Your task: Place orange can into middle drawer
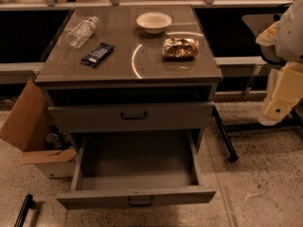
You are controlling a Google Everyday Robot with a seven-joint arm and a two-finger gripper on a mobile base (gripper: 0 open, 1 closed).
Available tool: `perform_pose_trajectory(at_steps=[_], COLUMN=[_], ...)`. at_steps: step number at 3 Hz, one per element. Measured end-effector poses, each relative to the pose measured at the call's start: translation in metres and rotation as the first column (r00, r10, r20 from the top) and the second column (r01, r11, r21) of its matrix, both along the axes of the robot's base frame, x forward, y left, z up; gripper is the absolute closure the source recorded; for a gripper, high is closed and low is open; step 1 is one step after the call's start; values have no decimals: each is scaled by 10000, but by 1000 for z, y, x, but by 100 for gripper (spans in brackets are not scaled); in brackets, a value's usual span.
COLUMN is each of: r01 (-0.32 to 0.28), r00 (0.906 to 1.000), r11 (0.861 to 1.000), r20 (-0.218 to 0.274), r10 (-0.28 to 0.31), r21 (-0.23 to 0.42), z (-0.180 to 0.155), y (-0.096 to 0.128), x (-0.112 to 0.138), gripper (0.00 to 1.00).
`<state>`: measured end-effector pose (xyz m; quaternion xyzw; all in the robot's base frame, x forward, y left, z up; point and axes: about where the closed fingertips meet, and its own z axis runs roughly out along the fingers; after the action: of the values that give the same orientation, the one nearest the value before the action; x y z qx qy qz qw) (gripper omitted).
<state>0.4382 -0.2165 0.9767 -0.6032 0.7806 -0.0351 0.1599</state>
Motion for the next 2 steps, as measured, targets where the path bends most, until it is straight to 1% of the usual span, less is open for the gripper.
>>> perform_pose_trajectory(at_steps=[1,2], r01=[0,-234], r00=[10000,9994], r11=[10000,9973], r20=[0,252], r10=[0,217], r21=[1,693], z=[0,-6], y=[0,8], x=[0,29], gripper=[0,0])
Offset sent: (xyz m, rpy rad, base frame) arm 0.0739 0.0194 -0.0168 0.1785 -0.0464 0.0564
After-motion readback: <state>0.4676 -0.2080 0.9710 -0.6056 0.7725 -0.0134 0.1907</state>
